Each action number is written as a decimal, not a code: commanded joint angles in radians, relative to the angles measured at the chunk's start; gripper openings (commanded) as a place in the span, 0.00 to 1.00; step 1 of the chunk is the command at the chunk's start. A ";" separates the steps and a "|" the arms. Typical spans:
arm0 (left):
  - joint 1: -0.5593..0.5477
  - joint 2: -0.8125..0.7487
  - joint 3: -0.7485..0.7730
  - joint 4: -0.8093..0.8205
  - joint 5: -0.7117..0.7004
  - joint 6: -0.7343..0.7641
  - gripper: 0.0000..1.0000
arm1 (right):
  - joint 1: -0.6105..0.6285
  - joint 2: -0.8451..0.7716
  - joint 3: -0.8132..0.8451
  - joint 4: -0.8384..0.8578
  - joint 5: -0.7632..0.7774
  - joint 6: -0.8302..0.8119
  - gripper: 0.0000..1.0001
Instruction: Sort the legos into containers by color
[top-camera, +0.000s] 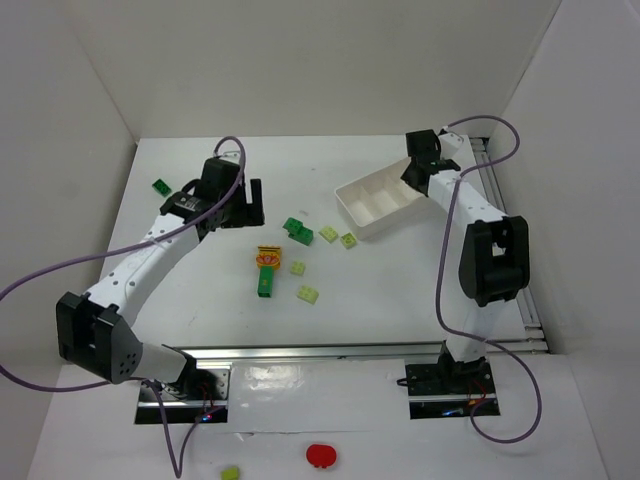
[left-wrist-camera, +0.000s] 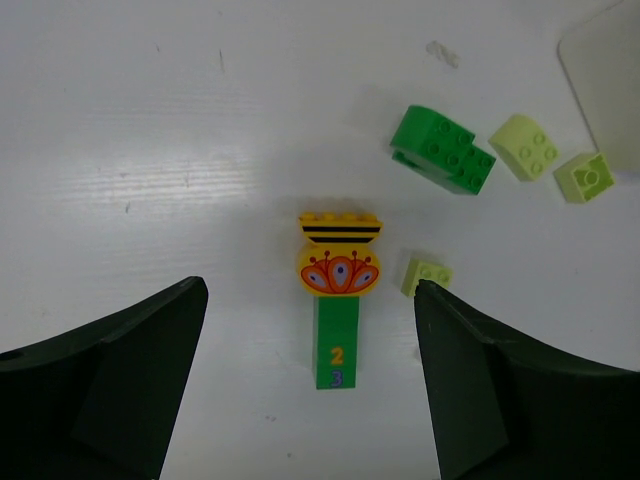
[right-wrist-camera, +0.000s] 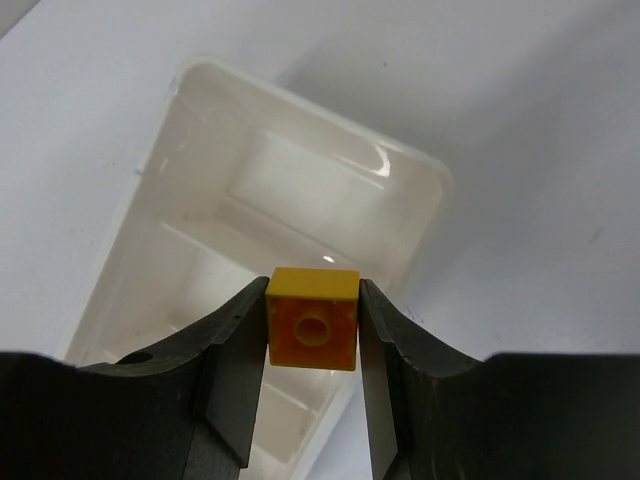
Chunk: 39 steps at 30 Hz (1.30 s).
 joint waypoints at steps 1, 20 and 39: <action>0.005 -0.004 -0.034 -0.001 0.049 -0.054 0.94 | -0.024 0.040 0.091 0.055 -0.018 -0.022 0.45; -0.035 -0.025 -0.097 -0.053 -0.006 -0.103 0.94 | 0.072 -0.053 0.083 0.111 -0.162 -0.128 0.72; 0.034 -0.091 -0.148 -0.075 -0.190 -0.129 0.95 | 0.807 -0.168 -0.433 0.144 -0.374 -0.464 0.98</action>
